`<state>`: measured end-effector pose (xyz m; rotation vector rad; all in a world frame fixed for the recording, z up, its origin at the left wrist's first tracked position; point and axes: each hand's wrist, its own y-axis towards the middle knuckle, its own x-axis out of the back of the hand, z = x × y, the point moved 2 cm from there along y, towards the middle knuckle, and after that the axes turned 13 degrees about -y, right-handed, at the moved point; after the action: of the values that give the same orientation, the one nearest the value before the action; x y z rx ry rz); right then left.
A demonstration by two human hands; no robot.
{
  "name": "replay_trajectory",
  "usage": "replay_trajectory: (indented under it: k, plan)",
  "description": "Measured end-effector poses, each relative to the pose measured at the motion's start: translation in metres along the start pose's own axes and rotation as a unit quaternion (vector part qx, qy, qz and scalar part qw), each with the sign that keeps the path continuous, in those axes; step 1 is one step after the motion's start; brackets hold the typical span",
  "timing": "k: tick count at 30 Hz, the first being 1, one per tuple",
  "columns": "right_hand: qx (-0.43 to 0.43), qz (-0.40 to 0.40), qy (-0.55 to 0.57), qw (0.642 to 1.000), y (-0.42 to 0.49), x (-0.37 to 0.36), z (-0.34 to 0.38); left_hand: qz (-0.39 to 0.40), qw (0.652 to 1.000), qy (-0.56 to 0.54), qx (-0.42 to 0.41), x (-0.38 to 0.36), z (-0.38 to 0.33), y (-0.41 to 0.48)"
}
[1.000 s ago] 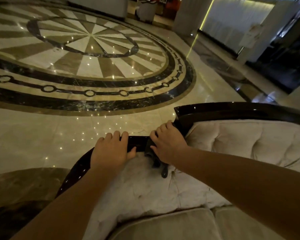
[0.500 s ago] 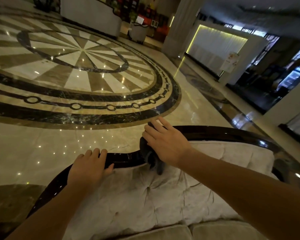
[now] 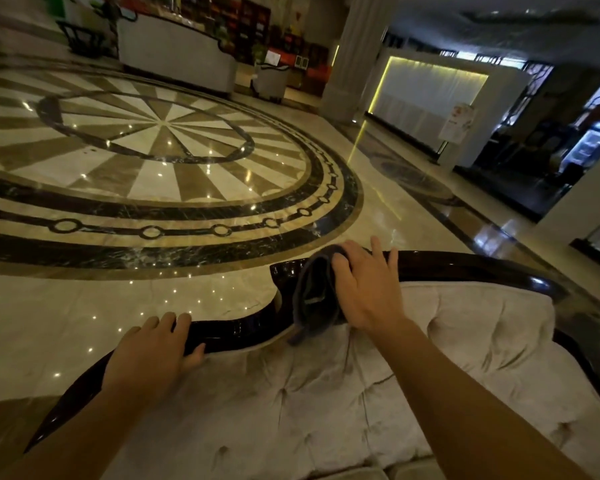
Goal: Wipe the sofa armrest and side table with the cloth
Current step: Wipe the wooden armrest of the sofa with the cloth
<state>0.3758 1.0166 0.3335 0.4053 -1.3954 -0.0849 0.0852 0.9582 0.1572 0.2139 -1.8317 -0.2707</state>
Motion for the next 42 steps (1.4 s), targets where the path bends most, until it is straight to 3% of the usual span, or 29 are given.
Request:
replay_trajectory:
  k: [3,5,6,7,10,13,16,22,24,26,30,32,35,38,40,42]
  plan:
    - [0.015,0.073,-0.069,0.995,0.015,-0.009,0.04,0.11,0.99,0.016,0.086,0.003,0.003,0.002]
    - [0.033,0.047,-0.128,0.99,0.01,-0.016,0.052,0.18,0.971,-0.011,0.155,0.012,-0.009,0.014]
    - [0.039,0.023,-0.147,0.988,0.008,-0.016,0.05,0.175,0.964,-0.071,0.187,0.025,-0.022,0.023]
    - [0.054,0.012,-0.163,0.985,0.005,-0.019,0.05,0.124,0.958,-0.161,0.202,0.035,-0.034,0.029]
    - [0.109,-0.031,-0.142,0.983,0.012,-0.013,0.025,-0.098,0.942,-0.304,0.104,0.08,-0.109,0.07]
    - [0.11,-0.101,-0.11,0.983,0.018,-0.004,-0.035,-0.095,0.964,-0.249,0.008,0.094,-0.207,0.099]
    - [0.082,-0.118,-0.13,0.981,0.028,0.013,-0.132,-0.056,0.981,-0.187,-0.023,0.085,-0.275,0.12]
    - [-0.111,0.089,-0.196,0.97,0.051,0.042,-0.315,-0.044,0.992,-0.117,0.011,0.053,-0.352,0.152]
    - [-0.154,0.122,-0.179,0.964,0.06,0.04,-0.32,-0.041,0.995,-0.086,0.02,0.048,-0.358,0.155]
    - [-0.13,0.117,-0.183,0.967,0.063,0.036,-0.301,-0.046,0.998,-0.026,0.016,0.043,-0.362,0.153]
    - [0.028,-0.011,-0.116,0.993,0.04,0.029,-0.211,-0.037,0.998,-0.01,0.053,0.043,-0.364,0.152]
    - [0.057,-0.085,-0.04,0.994,0.031,0.021,-0.18,-0.039,0.997,0.004,0.061,0.042,-0.36,0.154]
    - [0.086,-0.137,-0.034,0.986,0.034,0.019,-0.197,-0.075,0.996,-0.014,0.04,0.041,-0.36,0.151]
    - [0.091,-0.064,-0.171,0.979,0.046,0.029,-0.274,-0.102,0.994,-0.035,0.02,0.037,-0.357,0.152]
    - [-0.02,0.028,-0.208,0.977,0.052,0.044,-0.342,-0.114,0.993,-0.041,0.012,0.038,-0.363,0.152]
    - [-0.118,0.062,-0.196,0.971,0.057,0.047,-0.381,-0.117,0.992,-0.041,0.012,0.039,-0.364,0.152]
